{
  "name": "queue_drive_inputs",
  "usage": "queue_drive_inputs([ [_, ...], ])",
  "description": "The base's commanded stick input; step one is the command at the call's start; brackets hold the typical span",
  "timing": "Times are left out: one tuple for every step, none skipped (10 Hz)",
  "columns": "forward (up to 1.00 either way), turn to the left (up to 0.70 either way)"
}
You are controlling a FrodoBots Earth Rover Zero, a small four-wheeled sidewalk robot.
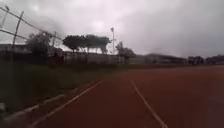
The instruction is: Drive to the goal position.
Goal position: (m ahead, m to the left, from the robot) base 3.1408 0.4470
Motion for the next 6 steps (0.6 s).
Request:
queue_drive_inputs([
  [0.50,0.00],
  [0.50,0.00],
  [0.50,0.00],
  [0.50,0.00],
  [0.50,0.00],
  [0.50,0.00],
])
